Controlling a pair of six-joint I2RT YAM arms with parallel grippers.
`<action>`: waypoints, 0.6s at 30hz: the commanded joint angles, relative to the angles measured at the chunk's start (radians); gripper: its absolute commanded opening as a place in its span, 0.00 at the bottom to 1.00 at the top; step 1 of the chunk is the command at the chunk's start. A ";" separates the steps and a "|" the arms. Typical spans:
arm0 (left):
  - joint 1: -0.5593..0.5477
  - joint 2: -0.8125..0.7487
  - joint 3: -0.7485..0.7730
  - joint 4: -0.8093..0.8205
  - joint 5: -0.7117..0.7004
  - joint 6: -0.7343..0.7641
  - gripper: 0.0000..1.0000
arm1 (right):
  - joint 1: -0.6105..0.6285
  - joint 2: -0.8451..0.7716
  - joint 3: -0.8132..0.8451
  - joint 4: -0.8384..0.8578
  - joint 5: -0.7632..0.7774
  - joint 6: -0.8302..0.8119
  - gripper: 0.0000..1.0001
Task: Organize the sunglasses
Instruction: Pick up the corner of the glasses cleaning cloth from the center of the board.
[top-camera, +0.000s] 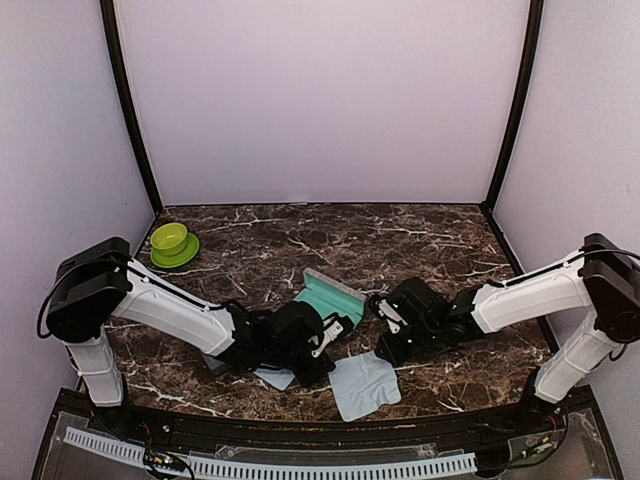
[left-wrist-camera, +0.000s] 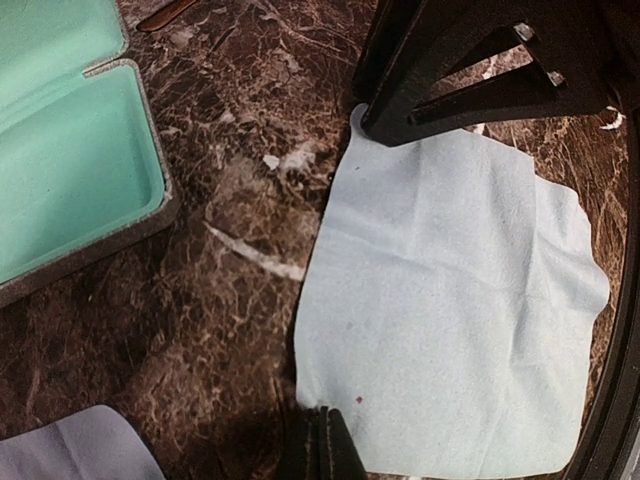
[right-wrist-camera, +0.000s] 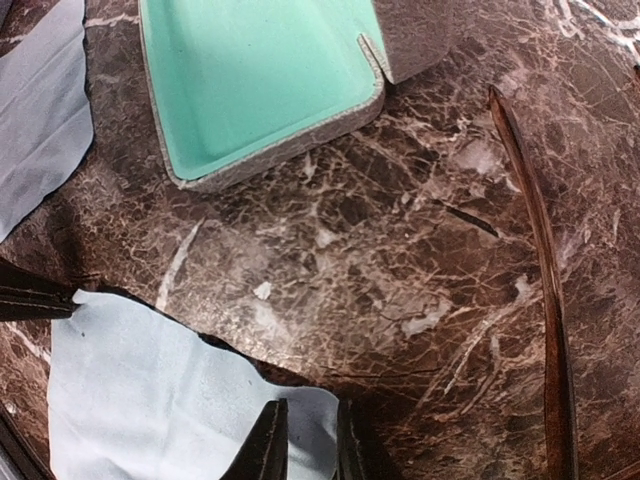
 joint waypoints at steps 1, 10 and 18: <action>-0.009 0.022 0.006 -0.073 0.005 0.003 0.00 | 0.018 0.060 -0.029 -0.042 -0.035 -0.003 0.17; -0.009 0.020 0.007 -0.082 -0.008 0.008 0.00 | 0.020 0.055 -0.036 -0.067 0.009 -0.004 0.09; -0.009 -0.015 -0.008 -0.068 -0.045 0.022 0.00 | 0.019 -0.016 -0.038 -0.056 0.026 0.004 0.00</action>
